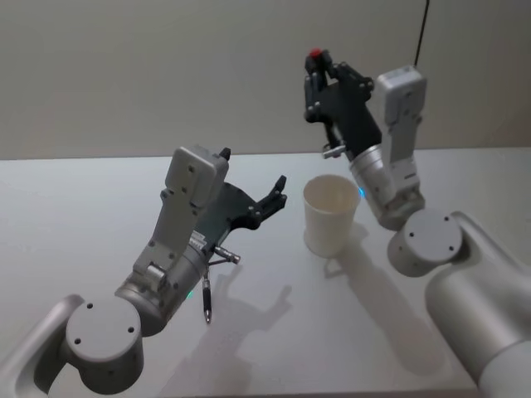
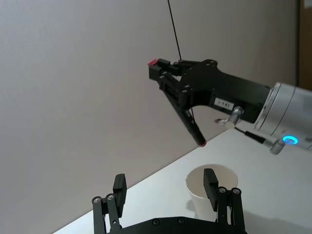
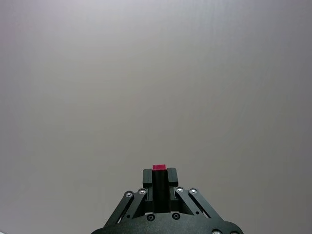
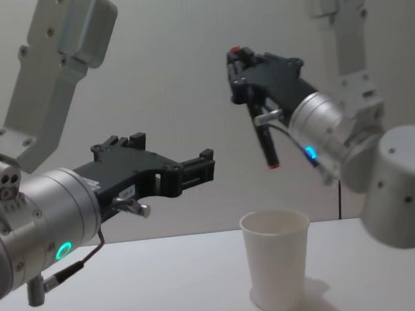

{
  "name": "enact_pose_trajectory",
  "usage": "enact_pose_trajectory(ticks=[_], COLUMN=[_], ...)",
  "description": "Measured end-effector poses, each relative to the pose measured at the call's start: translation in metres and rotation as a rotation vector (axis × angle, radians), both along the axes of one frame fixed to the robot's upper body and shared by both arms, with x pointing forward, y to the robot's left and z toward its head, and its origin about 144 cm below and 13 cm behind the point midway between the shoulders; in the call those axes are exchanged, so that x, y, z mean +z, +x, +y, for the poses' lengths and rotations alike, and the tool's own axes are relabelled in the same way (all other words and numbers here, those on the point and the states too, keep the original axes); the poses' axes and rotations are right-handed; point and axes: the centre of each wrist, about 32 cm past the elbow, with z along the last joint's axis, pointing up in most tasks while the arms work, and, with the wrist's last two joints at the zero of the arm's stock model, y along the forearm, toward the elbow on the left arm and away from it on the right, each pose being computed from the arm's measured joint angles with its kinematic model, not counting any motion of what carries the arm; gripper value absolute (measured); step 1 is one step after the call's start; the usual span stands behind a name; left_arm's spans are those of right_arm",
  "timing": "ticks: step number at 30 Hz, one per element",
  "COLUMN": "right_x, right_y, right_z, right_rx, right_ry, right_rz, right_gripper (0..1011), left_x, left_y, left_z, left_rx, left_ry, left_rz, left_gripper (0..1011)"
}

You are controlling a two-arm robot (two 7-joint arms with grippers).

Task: Place the pen into the pen holder.

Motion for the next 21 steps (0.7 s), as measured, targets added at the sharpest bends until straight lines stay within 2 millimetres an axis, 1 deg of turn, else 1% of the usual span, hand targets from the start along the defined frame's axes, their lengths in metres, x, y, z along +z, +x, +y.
enact_pose_trajectory(ticks=[11,21], right_x=[-0.021,-0.033], right_y=[0.008,0.011], right_z=[0.014,0.014], right_rx=[0.025,0.028], right_ry=[0.001,-0.007], right_rz=[-0.043,-0.043], right_gripper=[159,159], left_x=[0.0,0.0], left_y=[0.0,0.0], left_z=[0.0,0.0], left_rx=[0.0,0.0], left_ry=[0.0,0.0], left_rz=[0.0,0.0], left_gripper=[1004,1004])
